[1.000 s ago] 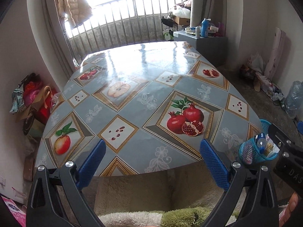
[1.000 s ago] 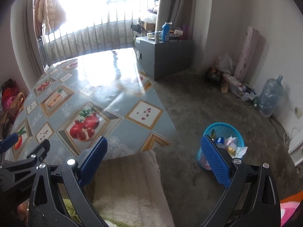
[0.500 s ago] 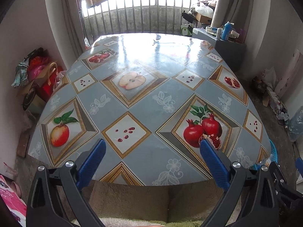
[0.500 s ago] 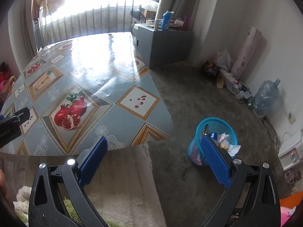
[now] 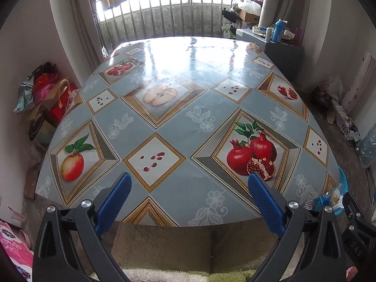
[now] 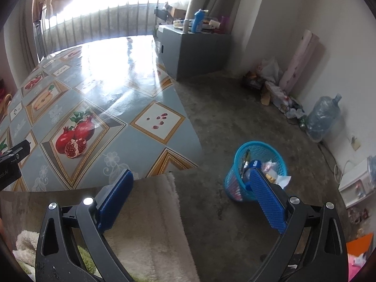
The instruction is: Collect trash
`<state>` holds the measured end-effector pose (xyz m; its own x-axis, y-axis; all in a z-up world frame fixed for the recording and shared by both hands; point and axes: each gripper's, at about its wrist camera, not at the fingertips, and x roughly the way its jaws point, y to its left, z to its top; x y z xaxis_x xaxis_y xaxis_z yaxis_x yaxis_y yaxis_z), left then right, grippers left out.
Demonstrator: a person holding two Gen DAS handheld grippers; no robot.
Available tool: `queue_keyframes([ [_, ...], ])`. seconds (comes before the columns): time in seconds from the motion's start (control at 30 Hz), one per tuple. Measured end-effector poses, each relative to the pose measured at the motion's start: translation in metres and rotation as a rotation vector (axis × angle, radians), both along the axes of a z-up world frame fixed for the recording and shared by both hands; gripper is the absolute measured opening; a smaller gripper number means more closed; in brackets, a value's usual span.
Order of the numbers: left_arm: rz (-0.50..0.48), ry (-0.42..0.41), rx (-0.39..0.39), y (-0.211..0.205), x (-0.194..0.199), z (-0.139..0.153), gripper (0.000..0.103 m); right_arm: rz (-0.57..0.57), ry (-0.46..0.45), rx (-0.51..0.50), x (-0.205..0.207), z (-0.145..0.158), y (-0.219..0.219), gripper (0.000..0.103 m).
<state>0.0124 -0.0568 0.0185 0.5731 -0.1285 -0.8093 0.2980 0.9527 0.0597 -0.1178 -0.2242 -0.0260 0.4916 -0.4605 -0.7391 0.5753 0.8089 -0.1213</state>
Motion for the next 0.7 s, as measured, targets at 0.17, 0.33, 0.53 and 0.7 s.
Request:
queue_keyframes([
  [0.17,-0.021,-0.003,0.008,-0.005,-0.002,0.002,0.097,-0.016,-0.001,0.006,-0.003,-0.001,-0.006,0.095],
  [0.33,-0.04,-0.011,0.015,-0.009,-0.006,0.003,0.097,-0.018,-0.002,0.007,-0.004,-0.002,-0.008,0.095],
  [0.53,-0.065,-0.011,0.028,-0.014,-0.009,0.003,0.097,-0.028,-0.008,0.007,-0.008,-0.002,-0.012,0.095],
  [0.7,-0.078,-0.011,0.031,-0.017,-0.012,0.002,0.097,-0.035,-0.012,0.002,-0.01,0.0,-0.016,0.095],
])
